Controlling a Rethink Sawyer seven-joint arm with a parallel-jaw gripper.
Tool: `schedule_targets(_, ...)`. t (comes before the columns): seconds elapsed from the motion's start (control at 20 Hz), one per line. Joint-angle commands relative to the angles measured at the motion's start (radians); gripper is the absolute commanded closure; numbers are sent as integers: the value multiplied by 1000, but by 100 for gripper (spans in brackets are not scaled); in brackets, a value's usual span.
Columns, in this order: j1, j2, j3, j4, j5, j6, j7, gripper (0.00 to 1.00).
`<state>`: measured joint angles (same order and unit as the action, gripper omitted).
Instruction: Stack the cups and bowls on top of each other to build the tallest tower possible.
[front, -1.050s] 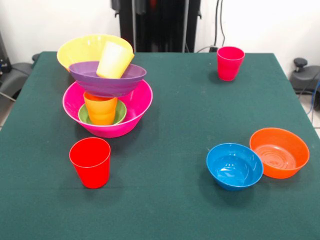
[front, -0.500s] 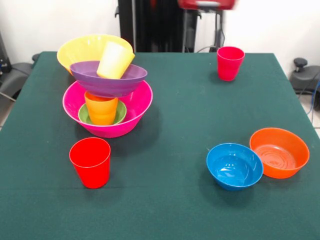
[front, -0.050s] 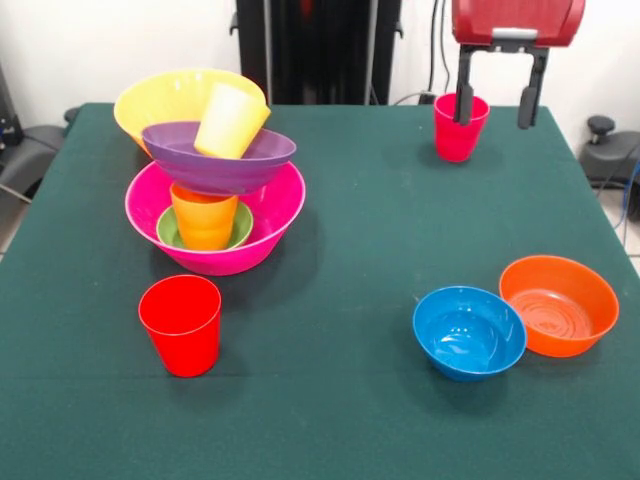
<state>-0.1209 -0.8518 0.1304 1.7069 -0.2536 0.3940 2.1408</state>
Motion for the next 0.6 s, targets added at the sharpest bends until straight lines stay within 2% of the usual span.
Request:
schedule_targets(0.05, -18, 89, -63, -72, 34, 49, 154, 0)
schedule_targets(0.25, -54, 95, -18, -82, 76, 105, 86, 0)
schedule_targets(0.45, -89, 112, 22, -111, 91, 142, 20, 0)
schedule_targets(0.6, -67, 109, 0, -108, 91, 144, 41, 0)
